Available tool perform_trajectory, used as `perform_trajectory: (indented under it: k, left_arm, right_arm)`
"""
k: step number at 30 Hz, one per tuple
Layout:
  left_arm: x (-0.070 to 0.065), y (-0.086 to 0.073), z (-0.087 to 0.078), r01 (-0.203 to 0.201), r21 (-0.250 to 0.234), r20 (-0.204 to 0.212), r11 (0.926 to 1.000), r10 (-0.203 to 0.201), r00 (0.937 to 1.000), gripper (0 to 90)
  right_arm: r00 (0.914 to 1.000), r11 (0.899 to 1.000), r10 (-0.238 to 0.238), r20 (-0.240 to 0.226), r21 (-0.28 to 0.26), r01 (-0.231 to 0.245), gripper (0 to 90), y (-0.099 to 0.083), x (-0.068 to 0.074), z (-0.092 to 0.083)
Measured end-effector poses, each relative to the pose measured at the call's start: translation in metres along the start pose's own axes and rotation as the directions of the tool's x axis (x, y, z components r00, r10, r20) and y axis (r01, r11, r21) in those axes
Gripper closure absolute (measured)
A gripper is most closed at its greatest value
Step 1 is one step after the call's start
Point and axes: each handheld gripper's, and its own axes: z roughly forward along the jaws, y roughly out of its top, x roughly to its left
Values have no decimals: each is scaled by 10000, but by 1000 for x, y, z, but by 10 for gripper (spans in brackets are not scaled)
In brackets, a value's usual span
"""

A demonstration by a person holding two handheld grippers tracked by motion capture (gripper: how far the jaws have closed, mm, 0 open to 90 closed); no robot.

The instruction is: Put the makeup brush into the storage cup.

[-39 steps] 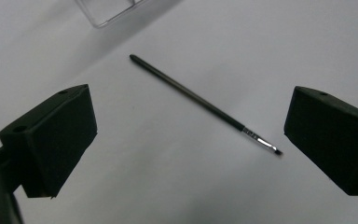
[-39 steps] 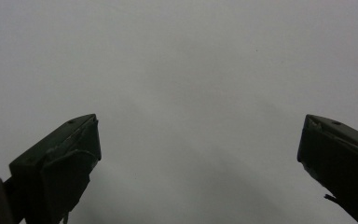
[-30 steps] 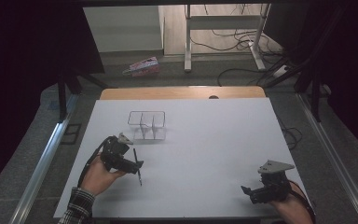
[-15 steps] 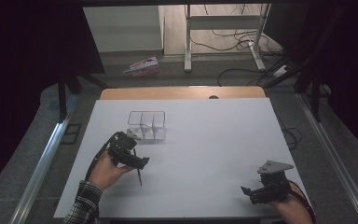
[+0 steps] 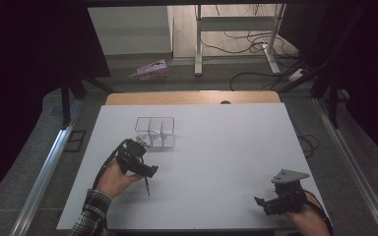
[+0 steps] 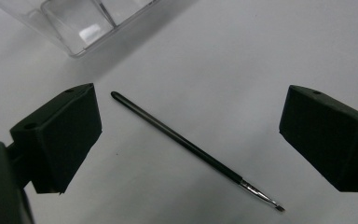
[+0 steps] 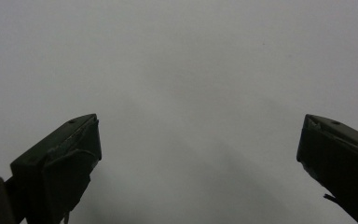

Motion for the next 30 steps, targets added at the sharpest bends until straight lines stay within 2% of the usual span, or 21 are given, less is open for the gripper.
perform_trajectory:
  k: [13,21,30]
  left_arm:
    - [1,-7,17,68,307,-12,9995,-68,10000,69]
    - [6,-15,29,312,567,62,9979,-316,9995,77]
    - [6,-18,35,301,763,65,9966,-307,9995,94]
  right_arm:
    - [10000,10000,-56,1,41,56,0,0,0,1]
    - [10000,9999,-72,15,98,72,0,0,0,1]
    - [9999,9998,-101,18,146,101,0,0,1,2]
